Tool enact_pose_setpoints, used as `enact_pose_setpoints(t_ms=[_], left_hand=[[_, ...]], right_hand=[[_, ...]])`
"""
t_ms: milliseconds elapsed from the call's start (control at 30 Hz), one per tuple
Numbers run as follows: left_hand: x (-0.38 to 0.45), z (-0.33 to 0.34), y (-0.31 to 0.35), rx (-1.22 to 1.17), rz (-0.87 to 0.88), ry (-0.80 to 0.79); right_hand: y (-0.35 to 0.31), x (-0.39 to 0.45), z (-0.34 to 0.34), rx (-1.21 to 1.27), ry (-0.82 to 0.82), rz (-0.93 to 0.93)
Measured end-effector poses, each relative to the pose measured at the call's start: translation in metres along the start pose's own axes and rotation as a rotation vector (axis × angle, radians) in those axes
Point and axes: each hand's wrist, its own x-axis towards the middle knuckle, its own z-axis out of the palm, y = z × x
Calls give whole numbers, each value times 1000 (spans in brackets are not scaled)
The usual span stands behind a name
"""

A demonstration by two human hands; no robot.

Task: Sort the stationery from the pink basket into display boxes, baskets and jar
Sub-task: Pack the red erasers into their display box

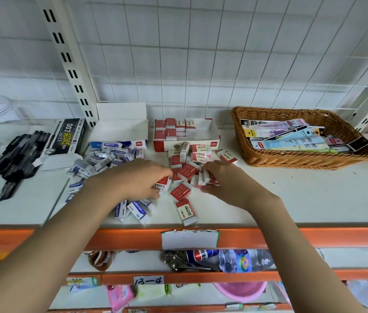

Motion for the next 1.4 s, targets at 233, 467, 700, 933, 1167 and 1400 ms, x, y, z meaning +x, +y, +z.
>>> enact_pose_setpoints(t_ms=[233,467,700,933,1167,1400], left_hand=[[5,-5,-8,-262,18,102],[17,-33,-9,-480,-25,408],[44,-31,-8,-612,-126,597],[62,-22,-6,-654,-170,693],[67,-15,-12,-617,-226,642],[67,-19,-13,-622,-233,609]], right_hand=[[2,-3,-23,70,12,-5],[-1,20,-64,19,153,76],[11,103,-64,-110,197,298],[13,145,-50,-300,57,348],[14,151,-47,-269,-109,290],[24,150,-46,-174,29,302]])
